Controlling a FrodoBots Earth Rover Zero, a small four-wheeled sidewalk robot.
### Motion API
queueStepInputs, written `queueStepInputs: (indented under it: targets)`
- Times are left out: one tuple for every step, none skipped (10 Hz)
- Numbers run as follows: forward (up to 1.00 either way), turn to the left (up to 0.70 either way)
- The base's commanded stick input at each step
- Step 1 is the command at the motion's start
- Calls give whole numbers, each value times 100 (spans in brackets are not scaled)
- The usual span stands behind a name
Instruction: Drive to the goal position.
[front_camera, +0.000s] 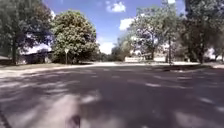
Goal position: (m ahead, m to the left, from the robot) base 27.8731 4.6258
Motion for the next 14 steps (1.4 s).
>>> queueStepInputs:
  targets:
    - [85, 0]
    - [85, 0]
    - [85, 0]
    - [85, 0]
    - [85, 0]
    - [85, 0]
    - [85, 0]
    - [85, 0]
    - [85, 0]
    - [85, 0]
    - [85, 0]
    - [85, 0]
    - [85, 0]
    - [85, 0]
